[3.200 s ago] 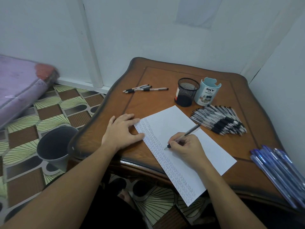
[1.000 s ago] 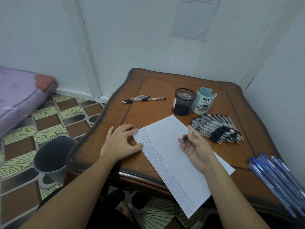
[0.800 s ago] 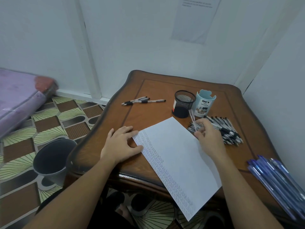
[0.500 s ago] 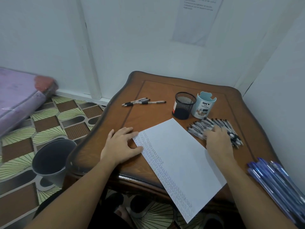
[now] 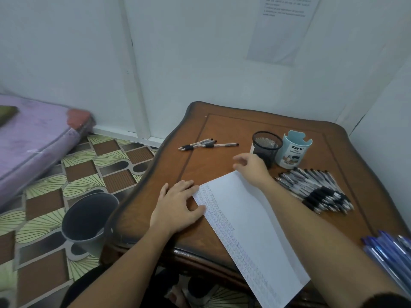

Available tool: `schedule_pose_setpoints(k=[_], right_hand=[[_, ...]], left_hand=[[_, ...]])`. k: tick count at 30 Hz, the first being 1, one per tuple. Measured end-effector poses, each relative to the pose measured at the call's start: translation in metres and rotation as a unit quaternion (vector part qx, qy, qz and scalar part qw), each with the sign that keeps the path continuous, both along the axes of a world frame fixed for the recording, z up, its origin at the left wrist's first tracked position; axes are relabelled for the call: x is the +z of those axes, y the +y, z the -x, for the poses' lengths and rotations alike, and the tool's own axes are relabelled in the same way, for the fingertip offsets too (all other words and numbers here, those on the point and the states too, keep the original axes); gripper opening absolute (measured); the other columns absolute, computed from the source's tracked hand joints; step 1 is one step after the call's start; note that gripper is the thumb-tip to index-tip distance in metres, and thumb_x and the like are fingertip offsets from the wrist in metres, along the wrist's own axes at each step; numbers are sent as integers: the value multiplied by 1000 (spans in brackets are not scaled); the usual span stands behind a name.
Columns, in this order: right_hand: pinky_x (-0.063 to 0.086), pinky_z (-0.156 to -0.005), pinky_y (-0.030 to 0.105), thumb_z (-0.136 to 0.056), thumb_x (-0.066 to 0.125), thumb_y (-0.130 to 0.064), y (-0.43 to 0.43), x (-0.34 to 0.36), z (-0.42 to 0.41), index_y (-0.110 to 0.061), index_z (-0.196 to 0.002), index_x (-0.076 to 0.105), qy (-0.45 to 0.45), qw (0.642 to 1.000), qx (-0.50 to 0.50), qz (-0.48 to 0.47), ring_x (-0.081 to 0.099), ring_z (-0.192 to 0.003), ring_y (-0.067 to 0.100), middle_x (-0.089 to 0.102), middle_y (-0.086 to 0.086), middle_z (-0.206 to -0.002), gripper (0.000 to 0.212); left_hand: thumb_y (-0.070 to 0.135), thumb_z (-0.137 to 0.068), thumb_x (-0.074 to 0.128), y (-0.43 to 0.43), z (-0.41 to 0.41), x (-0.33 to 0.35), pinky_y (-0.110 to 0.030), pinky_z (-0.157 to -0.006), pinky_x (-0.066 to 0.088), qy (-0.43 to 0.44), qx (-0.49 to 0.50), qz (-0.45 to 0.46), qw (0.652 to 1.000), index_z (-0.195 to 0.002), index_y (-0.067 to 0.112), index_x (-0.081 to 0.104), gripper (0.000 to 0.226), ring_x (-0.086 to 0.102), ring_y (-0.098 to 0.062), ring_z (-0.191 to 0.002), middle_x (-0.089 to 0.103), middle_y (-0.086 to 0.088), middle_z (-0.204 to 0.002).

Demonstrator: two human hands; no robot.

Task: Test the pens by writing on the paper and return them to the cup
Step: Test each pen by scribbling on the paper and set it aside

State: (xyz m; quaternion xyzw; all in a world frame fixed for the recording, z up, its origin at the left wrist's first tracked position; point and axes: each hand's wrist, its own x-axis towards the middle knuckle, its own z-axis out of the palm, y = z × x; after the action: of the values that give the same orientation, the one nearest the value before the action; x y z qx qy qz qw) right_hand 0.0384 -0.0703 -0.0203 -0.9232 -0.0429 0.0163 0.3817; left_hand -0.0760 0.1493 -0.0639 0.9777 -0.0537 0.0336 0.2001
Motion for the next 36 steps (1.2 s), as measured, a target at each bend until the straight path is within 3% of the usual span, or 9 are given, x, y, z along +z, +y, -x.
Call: schedule_pose_setpoints(k=[3, 9, 14, 22, 25, 28, 32, 34, 36], right_hand=[[38, -101, 30, -99, 54, -10, 27, -5, -33, -14, -145, 46, 2, 999, -17, 41, 48, -130, 27, 44, 9, -149, 47], [34, -111, 45, -99, 45, -5, 58, -13, -78, -18, -158, 13, 28, 976, -78, 199, 24, -143, 34, 17, 15, -160, 68], [43, -95, 40, -102, 38, -8, 61, -15, -84, -9, -134, 51, -16, 957, -91, 274, 41, -125, 32, 42, 16, -136, 35], [46, -94, 41, -96, 53, -8, 49, 13, -50, -9, -120, 56, -53, 955, -29, 290, 46, -116, 33, 42, 16, -130, 23], [49, -78, 35, -92, 62, -15, 36, 35, -30, -15, -99, 64, -82, 985, -17, 151, 53, -98, 27, 51, 9, -116, 7], [45, -68, 30, -89, 66, -15, 18, 55, -6, -20, -83, 64, -45, 986, -27, -160, 57, -82, 19, 66, 6, -98, 8], [53, -83, 36, -102, 53, -16, 2, 63, 25, -19, -99, 56, 21, 862, -52, -504, 70, -89, 21, 73, 4, -97, 5], [58, -76, 44, -106, 41, -20, -3, 61, 38, -23, -109, 52, 32, 799, -33, -599, 67, -72, 21, 67, 5, -85, 12], [59, -69, 46, -108, 35, -25, -6, 58, 50, -32, -119, 53, 53, 767, -17, -639, 54, -61, 16, 54, 3, -72, 23]], left_hand=[[74, -76, 28, 0, -2, 0, -39, -119, -4, 8, -2, -13, 1000, -145, 38, 39, 79, 15, -2, -145, 29, 19, -155], [68, -83, 36, 1, -2, -3, -36, -117, -7, -10, 6, -2, 1000, -145, 37, 39, 70, 14, -1, -145, 29, 20, -154], [70, -81, 30, 1, -4, -3, -35, -117, -9, 0, 7, -26, 1000, -147, 38, 34, 73, 10, 1, -145, 24, 21, -156], [76, -70, 16, 1, -2, 0, -37, -118, -6, 7, 8, -24, 1000, -147, 38, 36, 88, 12, 0, -145, 26, 20, -156], [76, -71, 17, 1, -2, 2, -38, -118, -4, 14, 5, -29, 999, -147, 38, 36, 87, 13, -1, -145, 26, 20, -156], [75, -74, 22, 0, -2, 4, -39, -119, -3, 18, 5, -33, 999, -146, 39, 36, 81, 13, -2, -145, 27, 20, -156], [75, -72, 22, -1, 0, 3, -38, -118, -2, 12, 8, -26, 1000, -144, 39, 39, 83, 14, -1, -145, 28, 21, -154], [76, -68, 18, -2, 0, 2, -38, -119, -1, 4, 9, -19, 1000, -143, 39, 41, 87, 16, -1, -144, 30, 21, -153], [76, -67, 18, -2, 0, 2, -39, -119, 0, -3, 10, -13, 1000, -142, 39, 42, 88, 18, -1, -144, 32, 20, -153]])
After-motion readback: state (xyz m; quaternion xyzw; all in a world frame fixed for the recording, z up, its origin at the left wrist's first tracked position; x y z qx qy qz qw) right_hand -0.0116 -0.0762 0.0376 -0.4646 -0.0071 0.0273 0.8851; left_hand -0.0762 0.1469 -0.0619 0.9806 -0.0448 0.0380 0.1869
